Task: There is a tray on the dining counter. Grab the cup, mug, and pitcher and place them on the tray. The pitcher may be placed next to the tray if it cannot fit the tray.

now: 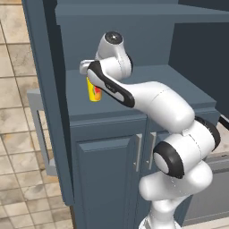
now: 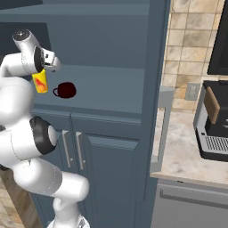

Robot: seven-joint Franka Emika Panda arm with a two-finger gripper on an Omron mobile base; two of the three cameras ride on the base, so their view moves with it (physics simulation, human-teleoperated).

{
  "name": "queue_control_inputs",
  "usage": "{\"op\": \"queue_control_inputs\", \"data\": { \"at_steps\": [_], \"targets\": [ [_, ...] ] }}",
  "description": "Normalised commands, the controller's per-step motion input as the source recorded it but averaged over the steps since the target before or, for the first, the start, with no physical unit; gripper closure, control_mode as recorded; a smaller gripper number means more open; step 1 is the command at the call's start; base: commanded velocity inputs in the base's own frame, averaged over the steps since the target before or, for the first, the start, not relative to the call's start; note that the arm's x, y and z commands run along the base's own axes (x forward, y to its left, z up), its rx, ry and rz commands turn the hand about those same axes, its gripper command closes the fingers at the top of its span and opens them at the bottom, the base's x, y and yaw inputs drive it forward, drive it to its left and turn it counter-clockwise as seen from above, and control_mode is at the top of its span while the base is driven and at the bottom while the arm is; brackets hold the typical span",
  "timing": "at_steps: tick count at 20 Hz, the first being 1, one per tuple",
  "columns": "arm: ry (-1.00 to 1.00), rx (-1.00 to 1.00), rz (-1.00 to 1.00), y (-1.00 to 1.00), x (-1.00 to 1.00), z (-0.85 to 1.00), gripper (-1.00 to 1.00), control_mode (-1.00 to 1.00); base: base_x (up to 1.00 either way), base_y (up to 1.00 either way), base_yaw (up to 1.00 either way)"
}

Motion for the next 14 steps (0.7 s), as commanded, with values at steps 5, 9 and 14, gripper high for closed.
{"op": "queue_control_inputs", "data": {
  "at_steps": [5,9,14],
  "targets": [
    [0.0,0.0,0.0,0.0,-0.13,-0.01,-1.0,-1.0,0.0,0.0,0.0],
    [0.0,0.0,0.0,0.0,-0.23,0.0,-1.0,-1.0,0.0,0.0,0.0],
    [0.0,0.0,0.0,0.0,-0.25,0.0,-1.0,-1.0,0.0,0.0,0.0]
  ]
}}
